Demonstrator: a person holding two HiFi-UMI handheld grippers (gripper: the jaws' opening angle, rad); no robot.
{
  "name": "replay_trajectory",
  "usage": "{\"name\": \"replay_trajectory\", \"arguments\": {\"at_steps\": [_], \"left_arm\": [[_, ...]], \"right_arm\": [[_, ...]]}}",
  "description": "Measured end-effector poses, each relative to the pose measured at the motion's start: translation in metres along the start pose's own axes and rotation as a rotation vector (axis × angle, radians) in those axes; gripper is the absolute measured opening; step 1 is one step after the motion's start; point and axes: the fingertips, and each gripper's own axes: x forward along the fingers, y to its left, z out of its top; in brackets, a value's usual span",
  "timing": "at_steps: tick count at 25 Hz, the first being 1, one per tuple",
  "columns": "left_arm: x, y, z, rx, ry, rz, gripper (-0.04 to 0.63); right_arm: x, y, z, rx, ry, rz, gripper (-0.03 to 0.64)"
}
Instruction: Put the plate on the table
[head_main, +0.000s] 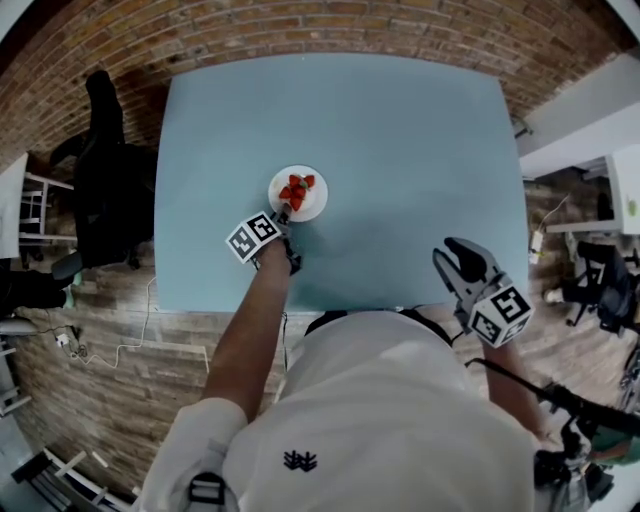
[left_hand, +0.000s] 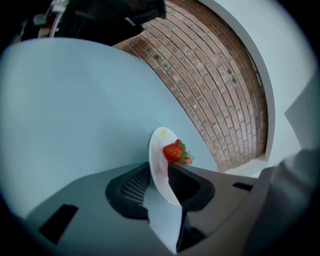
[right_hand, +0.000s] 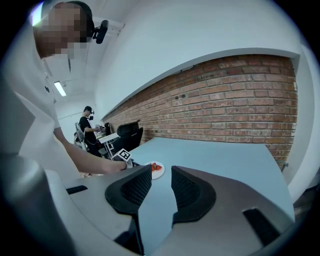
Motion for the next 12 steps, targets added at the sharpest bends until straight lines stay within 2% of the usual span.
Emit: {"name": "replay_trajectory", "arguments": {"at_steps": [2,4,8,12], "left_arm": [[-0.002,0.004,-0.002,0.091,0.016,0.07,0.106],[-0.003,0.008,-0.004,0.148,0.026,0.118,0.106],[-0.003,0.004,-0.005,0.258,0.034,0.175,0.112],[-0.001,-0.003,-0.01,0.386,0.054,0.23,0.161]], "right_arm": [[-0.002,0.0,-0.004,0.003,0.005,-0.004,0.115],[-0.005,-0.001,-0.006,0.007,0.004,-0.009,0.115],[-0.014,-0.008,-0.006,0.008,0.002,-0.022,0.115],[-0.024,-0.017,-0.006,0.0,-0.007,-0.026,0.115]]}}
